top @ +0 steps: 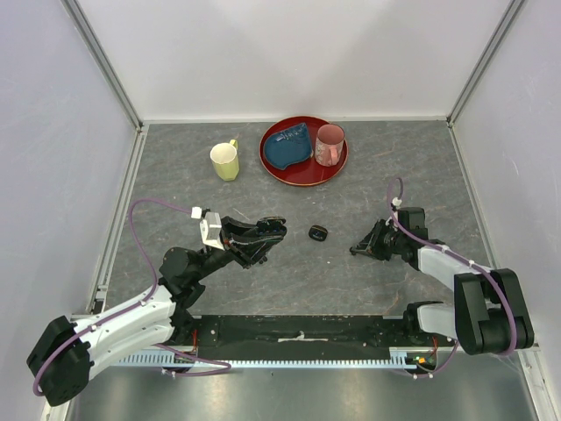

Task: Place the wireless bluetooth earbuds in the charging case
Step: Pick up the earbud from the center of the board, then place the earbud in the charging case.

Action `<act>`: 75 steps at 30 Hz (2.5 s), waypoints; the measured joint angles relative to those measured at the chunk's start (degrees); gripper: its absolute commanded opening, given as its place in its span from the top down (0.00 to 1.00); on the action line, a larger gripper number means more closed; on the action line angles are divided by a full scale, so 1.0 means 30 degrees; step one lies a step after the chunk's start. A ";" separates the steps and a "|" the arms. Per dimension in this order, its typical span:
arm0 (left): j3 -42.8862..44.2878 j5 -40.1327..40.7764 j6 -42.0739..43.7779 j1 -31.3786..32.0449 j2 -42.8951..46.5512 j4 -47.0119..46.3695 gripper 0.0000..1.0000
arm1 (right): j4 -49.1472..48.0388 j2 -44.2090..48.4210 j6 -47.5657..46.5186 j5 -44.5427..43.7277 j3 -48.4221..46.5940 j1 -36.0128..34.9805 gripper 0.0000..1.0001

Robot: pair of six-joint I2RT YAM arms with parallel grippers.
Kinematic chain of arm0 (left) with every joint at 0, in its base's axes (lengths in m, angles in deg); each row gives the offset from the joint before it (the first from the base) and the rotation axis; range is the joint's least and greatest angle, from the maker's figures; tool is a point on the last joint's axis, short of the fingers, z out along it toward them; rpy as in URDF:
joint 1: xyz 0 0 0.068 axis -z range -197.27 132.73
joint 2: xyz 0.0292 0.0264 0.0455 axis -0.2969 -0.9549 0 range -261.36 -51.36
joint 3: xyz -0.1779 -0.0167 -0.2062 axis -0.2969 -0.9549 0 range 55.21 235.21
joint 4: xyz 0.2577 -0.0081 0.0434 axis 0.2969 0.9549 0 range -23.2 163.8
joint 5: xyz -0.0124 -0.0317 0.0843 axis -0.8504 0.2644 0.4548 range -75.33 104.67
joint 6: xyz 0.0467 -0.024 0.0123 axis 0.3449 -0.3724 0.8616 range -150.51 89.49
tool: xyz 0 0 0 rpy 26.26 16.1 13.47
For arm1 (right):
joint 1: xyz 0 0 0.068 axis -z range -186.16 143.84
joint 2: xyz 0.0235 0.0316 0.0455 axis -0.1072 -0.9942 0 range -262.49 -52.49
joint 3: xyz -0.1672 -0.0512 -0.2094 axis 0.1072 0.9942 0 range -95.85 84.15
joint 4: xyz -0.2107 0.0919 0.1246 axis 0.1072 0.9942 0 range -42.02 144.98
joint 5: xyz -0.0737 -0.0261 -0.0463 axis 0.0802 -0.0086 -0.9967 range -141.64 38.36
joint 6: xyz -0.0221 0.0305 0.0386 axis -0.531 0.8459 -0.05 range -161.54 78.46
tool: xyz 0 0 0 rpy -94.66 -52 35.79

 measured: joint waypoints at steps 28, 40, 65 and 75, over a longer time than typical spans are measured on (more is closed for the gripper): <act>0.0000 -0.0036 0.0000 0.0000 0.0022 0.0051 0.98 | 0.1392 0.4197 -0.0619 0.4393 -0.3220 -0.0160 1.00; 0.0007 -0.0197 0.0000 0.0000 0.0058 0.0109 0.98 | 0.0641 0.5523 -0.0692 0.9311 -0.6907 -0.2004 1.00; 0.1865 -0.5370 -0.0444 0.0007 -0.1574 -0.0175 0.98 | 0.0867 0.5173 -0.4109 1.3027 -1.2750 -0.8211 1.00; 0.2317 -0.6761 -0.0998 0.0007 -0.2331 -0.0656 0.98 | 0.4116 0.4116 -0.6878 1.2101 -1.3435 -0.9646 1.00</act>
